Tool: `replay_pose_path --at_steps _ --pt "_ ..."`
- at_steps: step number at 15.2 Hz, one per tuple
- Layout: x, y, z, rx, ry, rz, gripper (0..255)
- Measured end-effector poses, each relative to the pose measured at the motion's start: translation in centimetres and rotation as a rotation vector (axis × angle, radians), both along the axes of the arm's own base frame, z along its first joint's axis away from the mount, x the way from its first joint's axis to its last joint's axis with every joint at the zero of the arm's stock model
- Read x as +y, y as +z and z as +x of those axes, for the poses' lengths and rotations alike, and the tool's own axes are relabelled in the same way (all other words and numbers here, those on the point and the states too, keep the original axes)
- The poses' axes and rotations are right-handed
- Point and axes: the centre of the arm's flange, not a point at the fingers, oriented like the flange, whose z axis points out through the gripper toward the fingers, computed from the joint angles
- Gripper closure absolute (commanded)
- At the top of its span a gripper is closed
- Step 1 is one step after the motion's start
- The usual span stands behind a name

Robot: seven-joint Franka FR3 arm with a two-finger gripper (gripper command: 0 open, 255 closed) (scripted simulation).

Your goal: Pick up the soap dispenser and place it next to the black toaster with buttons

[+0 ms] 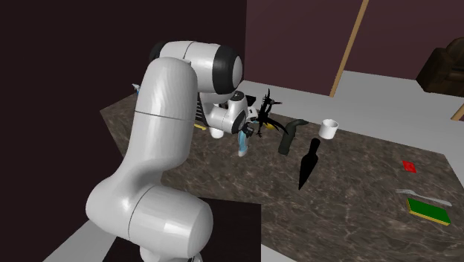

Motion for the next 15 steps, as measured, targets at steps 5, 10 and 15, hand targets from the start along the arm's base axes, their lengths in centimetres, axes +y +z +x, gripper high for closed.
replay_pose_path --at_steps 5,10,15 --pt "0.1 1.5 -0.1 0.002 0.001 0.001 255" --pt "0.2 4.1 -0.1 0.002 0.001 0.001 255" --pt "0.0 6.8 -0.1 0.002 0.001 0.001 255"
